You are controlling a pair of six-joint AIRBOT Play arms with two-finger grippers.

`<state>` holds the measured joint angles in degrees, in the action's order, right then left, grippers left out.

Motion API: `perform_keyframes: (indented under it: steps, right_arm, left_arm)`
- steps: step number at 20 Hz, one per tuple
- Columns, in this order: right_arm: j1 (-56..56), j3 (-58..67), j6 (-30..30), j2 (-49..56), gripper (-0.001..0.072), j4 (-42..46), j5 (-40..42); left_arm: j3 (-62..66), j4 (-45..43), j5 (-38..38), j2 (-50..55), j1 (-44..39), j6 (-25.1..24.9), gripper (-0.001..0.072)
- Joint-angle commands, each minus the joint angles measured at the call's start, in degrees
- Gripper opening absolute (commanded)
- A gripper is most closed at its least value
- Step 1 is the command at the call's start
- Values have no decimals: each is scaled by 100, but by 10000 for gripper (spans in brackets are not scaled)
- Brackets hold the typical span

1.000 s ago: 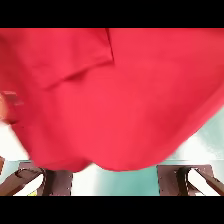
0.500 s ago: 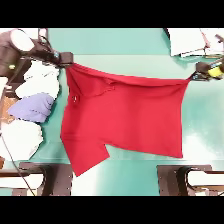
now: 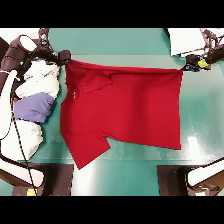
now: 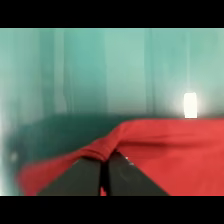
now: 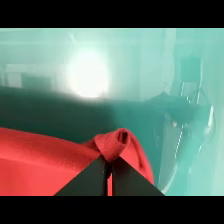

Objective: Fold the shirts.

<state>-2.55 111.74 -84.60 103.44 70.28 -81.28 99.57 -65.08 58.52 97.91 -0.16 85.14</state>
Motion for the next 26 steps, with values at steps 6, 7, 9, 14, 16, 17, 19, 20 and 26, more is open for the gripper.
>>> perform_keyframes:
  steps: [6, 7, 9, 14, 16, 17, 19, 20, 26]
  right_arm:
    - [219, -2658, 7, -1084, 17, 17, 562]
    - [310, -2940, 7, -1174, 17, 20, 739]
    - [444, -3182, 2, -1178, 21, 13, 872]
    - [315, -3318, 81, -1679, 379, 22, 590]
    - [94, -3777, 199, -2310, 379, 17, 509]
    - [-24, -4065, 219, -2645, 379, -26, 452]
    - [-192, -4570, 221, -3191, 388, -28, 404]
    - [-240, -4782, 221, -3407, 388, -26, 411]
    - [-243, -5521, 223, -4181, 388, -28, 525]
  left_arm:
    - [-1049, -92, 1513, 48, 181, -426, 24]
    - [-1248, -92, 1379, 46, 181, -350, 25]
    - [-1543, -83, 1193, 48, 181, -256, 301]
    - [-1650, -507, 1502, -671, 188, -221, 420]
    - [-2218, -1139, 1773, -1438, 188, -164, 420]
    - [-2717, -1252, 1823, -1882, 188, -90, 420]
    - [-3803, -1198, 1790, -2726, 186, -20, 420]
    - [-4404, -1158, 1740, -3167, 186, 57, 421]
    - [-6815, -614, 1513, -4784, 186, 452, 420]
